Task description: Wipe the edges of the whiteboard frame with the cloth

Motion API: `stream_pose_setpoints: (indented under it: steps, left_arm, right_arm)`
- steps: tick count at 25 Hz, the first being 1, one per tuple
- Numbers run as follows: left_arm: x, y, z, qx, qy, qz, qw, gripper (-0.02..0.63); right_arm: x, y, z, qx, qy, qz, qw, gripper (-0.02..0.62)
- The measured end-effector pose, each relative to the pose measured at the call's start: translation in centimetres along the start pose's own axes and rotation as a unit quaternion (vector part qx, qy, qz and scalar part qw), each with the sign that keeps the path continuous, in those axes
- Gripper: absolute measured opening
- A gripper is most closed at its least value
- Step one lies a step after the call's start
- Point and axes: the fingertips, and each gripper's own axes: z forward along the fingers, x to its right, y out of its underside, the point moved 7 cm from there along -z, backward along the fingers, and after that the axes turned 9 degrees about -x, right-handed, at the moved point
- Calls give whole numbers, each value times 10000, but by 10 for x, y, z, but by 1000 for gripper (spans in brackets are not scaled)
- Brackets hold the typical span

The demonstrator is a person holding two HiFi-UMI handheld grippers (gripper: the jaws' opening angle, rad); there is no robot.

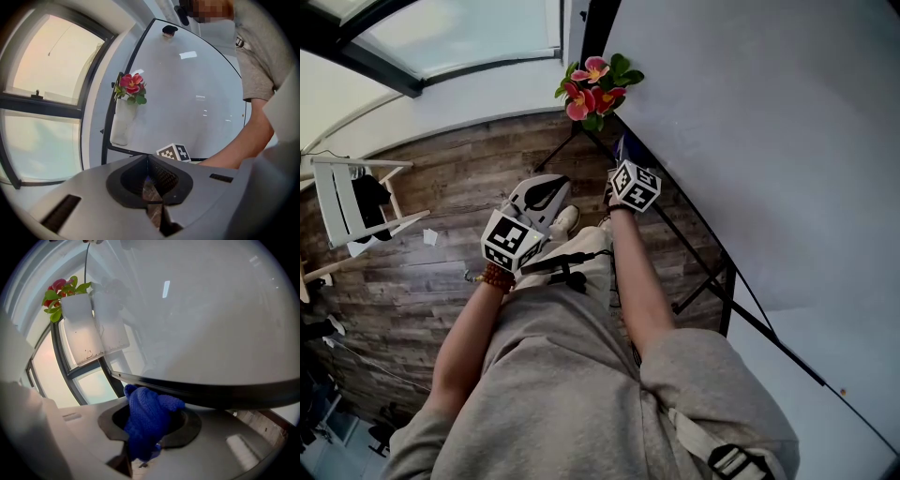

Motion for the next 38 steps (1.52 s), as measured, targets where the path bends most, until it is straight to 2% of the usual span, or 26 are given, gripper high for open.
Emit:
stream_pose_setpoints:
  steps: [18,25,38]
  left_arm:
    - [-7,8,-12,143,-307,-142,9993,9]
    - [-8,16,-18,38,-302,-170,9994,10]
    - [-18,16,-29,180,-458,-201,9986,9]
  right_arm:
    - [-28,-9,26,12,-142,278,9995,132]
    - [-34,-11,31,32,-192,260,9995,132]
    - [-54,-14,51,78,-310,106,9994,132]
